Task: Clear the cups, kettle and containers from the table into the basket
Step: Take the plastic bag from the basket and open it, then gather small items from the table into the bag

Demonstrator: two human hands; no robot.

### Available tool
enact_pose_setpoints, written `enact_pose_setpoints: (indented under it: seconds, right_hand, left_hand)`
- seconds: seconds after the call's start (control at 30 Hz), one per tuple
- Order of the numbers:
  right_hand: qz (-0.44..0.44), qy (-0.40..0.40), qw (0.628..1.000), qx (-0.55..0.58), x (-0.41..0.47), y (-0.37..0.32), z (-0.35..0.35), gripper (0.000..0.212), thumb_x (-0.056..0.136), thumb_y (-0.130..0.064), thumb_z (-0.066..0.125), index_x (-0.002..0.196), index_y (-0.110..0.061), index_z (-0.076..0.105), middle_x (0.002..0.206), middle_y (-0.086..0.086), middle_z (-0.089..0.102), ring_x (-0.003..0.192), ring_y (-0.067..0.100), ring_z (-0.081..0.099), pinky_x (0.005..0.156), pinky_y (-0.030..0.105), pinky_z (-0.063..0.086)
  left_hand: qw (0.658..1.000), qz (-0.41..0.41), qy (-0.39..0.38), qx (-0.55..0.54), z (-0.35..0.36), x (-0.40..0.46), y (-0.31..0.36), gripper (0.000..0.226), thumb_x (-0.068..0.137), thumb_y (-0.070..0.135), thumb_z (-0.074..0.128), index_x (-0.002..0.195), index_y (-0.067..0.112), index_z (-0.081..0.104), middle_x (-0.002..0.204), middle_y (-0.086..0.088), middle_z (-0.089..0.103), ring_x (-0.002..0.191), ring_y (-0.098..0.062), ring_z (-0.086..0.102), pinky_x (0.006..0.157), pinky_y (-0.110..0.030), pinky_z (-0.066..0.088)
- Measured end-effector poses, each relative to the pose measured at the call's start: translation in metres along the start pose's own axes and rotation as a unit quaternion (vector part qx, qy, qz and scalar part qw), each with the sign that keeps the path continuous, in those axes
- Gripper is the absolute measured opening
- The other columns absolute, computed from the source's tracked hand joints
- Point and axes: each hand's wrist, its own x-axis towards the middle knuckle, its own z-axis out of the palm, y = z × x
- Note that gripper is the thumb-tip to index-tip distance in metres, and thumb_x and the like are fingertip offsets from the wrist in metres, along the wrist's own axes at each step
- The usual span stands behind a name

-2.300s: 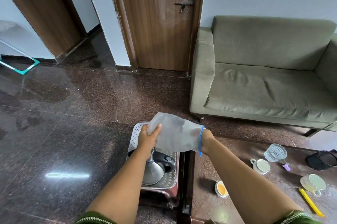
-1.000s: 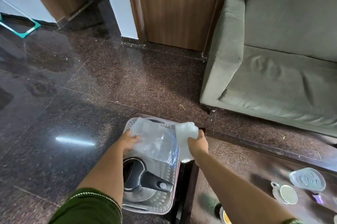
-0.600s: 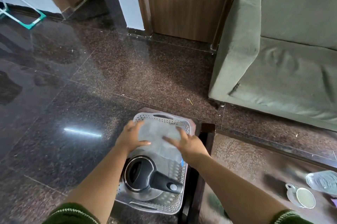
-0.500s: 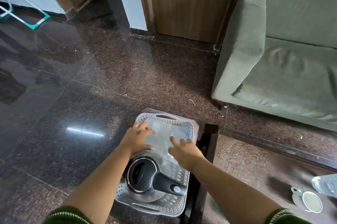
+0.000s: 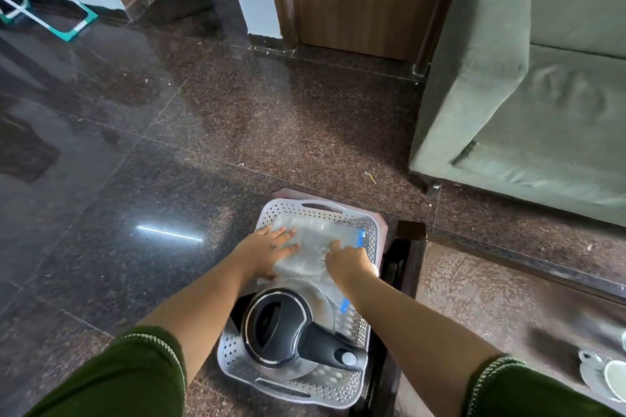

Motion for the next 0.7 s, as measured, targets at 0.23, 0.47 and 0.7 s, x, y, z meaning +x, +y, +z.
enact_pose_setpoints:
  seconds: [0.23,0.47,0.7]
  right_hand:
    - [0.127,0.113,0.889,0.426,-0.043,0.033,-0.038,0.083,0.086,0.007,0.049,0.151,-0.03,0.014,0.127,0.012,0.054,0.098,0.028,0.062,0.078,0.035,0.053]
    - [0.247,0.188,0.584,0.75,-0.139,0.065,-0.06,0.028,0.085,-0.018,0.068,0.112,-0.012,0.064,0.093,0.004,0.067,0.081,0.022,0.062,0.064,0.03,0.05]
    - [0.164,0.248,0.459,0.837,-0.248,0.094,-0.045,0.024,0.09,-0.011,0.052,0.1,-0.012,0.073,0.087,0.004,0.072,0.079,0.015,0.067,0.068,0.025,0.052]
  left_hand:
    - [0.851,-0.114,0.127,-0.496,-0.084,-0.027,0.025,0.037,0.089,0.026,0.066,0.124,0.018,0.061,0.116,-0.005,0.064,0.099,-0.018,0.06,0.083,-0.026,0.046]
    - [0.727,-0.159,0.295,-0.599,-0.178,-0.054,0.15,0.013,0.086,0.026,0.066,0.094,0.015,0.065,0.085,0.006,0.065,0.082,-0.016,0.063,0.075,-0.029,0.051]
    - [0.672,-0.075,0.187,-0.713,-0.226,-0.077,0.261,0.038,0.086,0.058,0.056,0.092,0.021,0.062,0.089,0.002,0.069,0.086,-0.016,0.066,0.075,-0.03,0.052]
